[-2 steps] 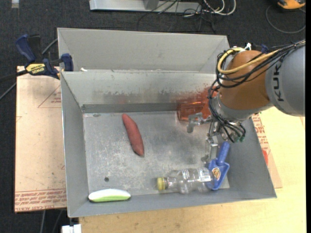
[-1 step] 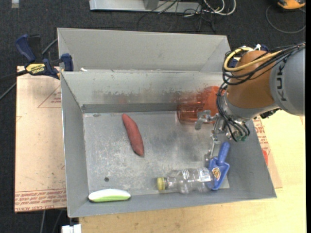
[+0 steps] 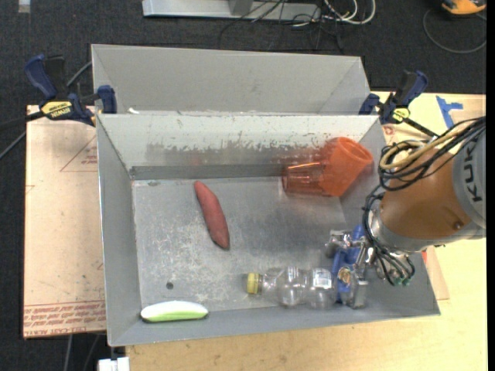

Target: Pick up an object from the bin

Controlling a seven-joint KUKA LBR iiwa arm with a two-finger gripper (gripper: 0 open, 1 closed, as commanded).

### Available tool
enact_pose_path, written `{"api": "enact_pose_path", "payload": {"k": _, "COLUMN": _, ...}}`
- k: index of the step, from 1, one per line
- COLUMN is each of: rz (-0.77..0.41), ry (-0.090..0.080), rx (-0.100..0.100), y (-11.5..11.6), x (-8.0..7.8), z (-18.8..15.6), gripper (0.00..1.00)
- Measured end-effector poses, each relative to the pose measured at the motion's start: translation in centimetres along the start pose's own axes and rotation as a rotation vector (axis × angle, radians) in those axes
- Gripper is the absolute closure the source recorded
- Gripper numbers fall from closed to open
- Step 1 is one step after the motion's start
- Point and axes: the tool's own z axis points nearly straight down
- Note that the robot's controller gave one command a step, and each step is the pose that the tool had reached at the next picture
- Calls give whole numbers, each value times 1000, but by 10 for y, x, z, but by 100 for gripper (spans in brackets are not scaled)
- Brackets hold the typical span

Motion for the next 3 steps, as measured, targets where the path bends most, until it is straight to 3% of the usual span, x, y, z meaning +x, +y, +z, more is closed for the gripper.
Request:
{"api": "enact_pose_path", "payload": {"k": 1, "rz": -43, "ry": -6, "rx": 2, "y": 23, "x": -40, "z": 0, "gripper": 100}}
{"api": "enact_pose_path", "payload": {"k": 2, "rz": -43, "ry": -6, "rx": 2, "y": 23, "x": -40, "z": 2, "gripper": 0}}
{"api": "enact_pose_path", "payload": {"k": 3, "rz": -43, "ry": -6, "rx": 2, "y": 23, "x": -40, "z": 2, "gripper": 0}}
